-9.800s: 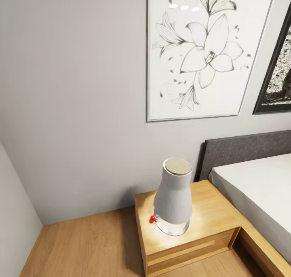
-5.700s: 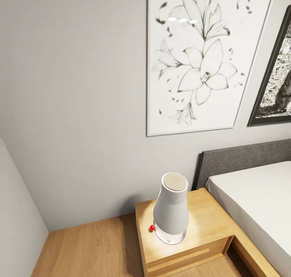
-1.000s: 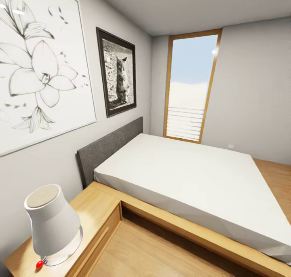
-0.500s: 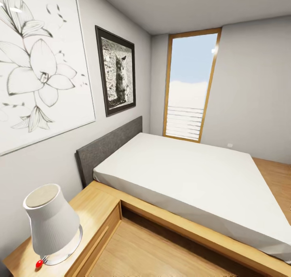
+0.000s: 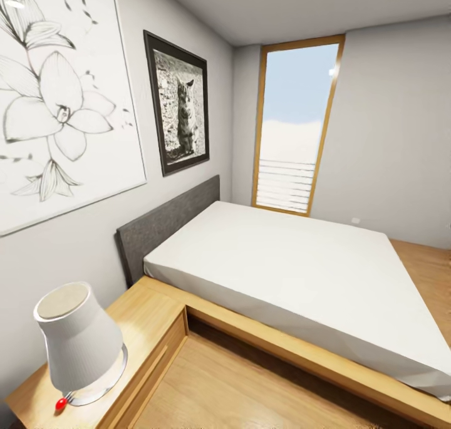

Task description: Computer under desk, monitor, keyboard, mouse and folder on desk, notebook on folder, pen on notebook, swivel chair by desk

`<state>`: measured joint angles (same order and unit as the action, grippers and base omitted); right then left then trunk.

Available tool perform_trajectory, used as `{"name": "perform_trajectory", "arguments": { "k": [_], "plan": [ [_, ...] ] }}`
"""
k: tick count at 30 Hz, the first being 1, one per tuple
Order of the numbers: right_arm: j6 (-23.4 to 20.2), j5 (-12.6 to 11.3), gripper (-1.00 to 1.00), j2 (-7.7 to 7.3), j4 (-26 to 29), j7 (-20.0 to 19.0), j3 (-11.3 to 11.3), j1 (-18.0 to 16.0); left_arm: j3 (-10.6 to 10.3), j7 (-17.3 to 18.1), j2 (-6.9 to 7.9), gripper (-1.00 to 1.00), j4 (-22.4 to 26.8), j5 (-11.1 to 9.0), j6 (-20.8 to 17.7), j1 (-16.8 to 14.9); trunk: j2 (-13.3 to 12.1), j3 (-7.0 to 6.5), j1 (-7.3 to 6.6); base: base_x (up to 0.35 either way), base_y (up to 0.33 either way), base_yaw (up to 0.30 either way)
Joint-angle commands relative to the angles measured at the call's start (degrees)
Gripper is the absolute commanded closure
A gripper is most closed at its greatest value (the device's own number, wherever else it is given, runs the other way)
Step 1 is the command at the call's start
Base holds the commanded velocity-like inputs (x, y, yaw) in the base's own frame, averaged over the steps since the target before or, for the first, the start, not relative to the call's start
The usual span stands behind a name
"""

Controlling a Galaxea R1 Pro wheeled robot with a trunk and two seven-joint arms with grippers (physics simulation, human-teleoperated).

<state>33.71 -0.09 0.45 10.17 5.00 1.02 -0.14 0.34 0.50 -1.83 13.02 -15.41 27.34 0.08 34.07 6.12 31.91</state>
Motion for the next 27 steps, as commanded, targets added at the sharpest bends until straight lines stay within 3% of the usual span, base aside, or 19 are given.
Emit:
{"name": "perform_trajectory", "arguments": {
  "k": [1,27],
  "plan": [
    [0.13,0.00,-1.00,-0.01,0.02,0.10,0.06,0.00,0.01,0.06,-0.01,-1.00,0.07,-0.23,0.09,0.01,0.08,0.17,0.02,0.000,0.000,-0.131],
    [0.13,0.00,-1.00,-0.10,0.02,0.01,0.04,0.04,0.01,0.05,-0.01,-1.00,0.06,-0.32,0.09,0.01,0.08,0.62,0.02,0.000,0.000,-0.252]
  ]
}}
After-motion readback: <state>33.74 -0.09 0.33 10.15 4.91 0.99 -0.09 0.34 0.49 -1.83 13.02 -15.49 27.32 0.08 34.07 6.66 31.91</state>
